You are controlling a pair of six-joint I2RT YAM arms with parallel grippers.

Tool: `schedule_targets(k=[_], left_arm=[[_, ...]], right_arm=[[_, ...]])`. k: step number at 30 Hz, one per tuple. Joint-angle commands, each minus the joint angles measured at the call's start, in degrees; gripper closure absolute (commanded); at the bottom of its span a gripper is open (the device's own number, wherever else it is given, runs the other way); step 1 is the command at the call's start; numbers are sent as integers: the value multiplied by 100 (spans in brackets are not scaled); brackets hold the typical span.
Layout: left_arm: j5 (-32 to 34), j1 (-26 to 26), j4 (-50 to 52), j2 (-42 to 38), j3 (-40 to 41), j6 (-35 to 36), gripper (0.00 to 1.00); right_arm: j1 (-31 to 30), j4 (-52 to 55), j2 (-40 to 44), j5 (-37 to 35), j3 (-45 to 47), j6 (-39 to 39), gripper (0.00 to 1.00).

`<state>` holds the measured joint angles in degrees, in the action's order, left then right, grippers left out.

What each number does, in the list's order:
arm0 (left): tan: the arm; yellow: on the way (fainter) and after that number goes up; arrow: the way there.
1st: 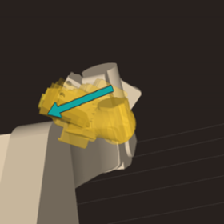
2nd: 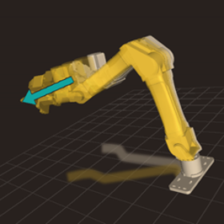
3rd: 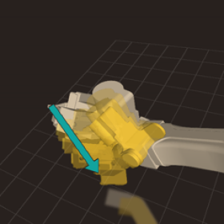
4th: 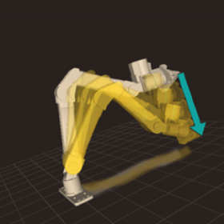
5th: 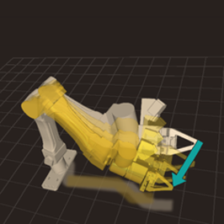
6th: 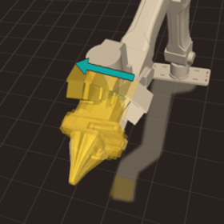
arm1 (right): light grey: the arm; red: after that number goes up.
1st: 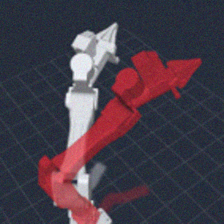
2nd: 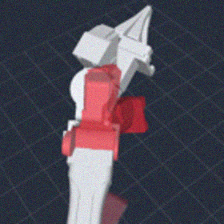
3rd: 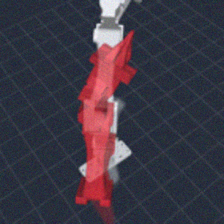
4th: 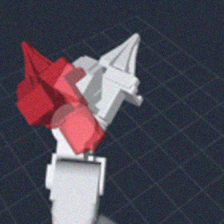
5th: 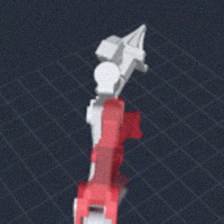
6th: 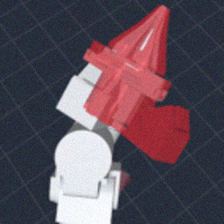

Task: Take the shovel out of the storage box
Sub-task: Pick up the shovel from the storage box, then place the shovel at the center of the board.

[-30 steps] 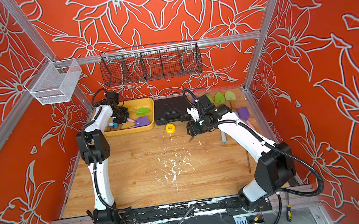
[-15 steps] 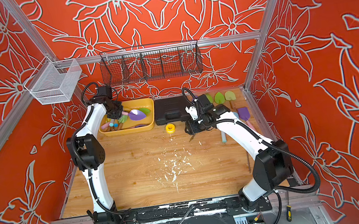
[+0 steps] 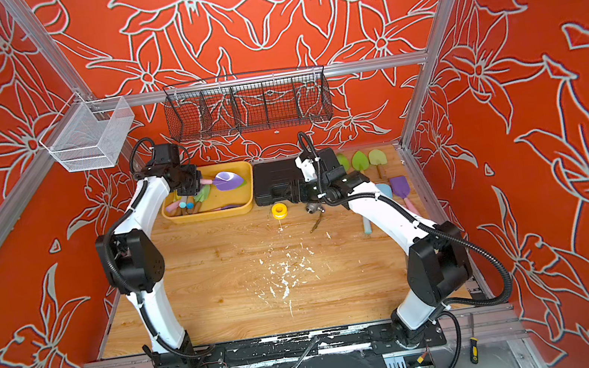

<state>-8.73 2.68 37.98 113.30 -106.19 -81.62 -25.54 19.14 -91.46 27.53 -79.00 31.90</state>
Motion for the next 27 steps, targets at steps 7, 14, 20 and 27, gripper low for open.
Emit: schedule_targets(k=[7,14,20,27], left_arm=[[-640,-594,-728,-811,779,-757,100],[-672,-1055,-991,-1036,1301,-1015,100],[-757,-1207,-1275,-1063,1542,-1171,100],[-748,-1199,-1413,-1126,1672,-1242,100]], right_arm=[[-416,-2432,-701,-58,131,1523,38],[-681,-2939,-1218,-463,178,1706,39],[-743,-2742,-1304,-990,357,1873,40],[-752,-2582,-1119,-1445,705,2208,41]])
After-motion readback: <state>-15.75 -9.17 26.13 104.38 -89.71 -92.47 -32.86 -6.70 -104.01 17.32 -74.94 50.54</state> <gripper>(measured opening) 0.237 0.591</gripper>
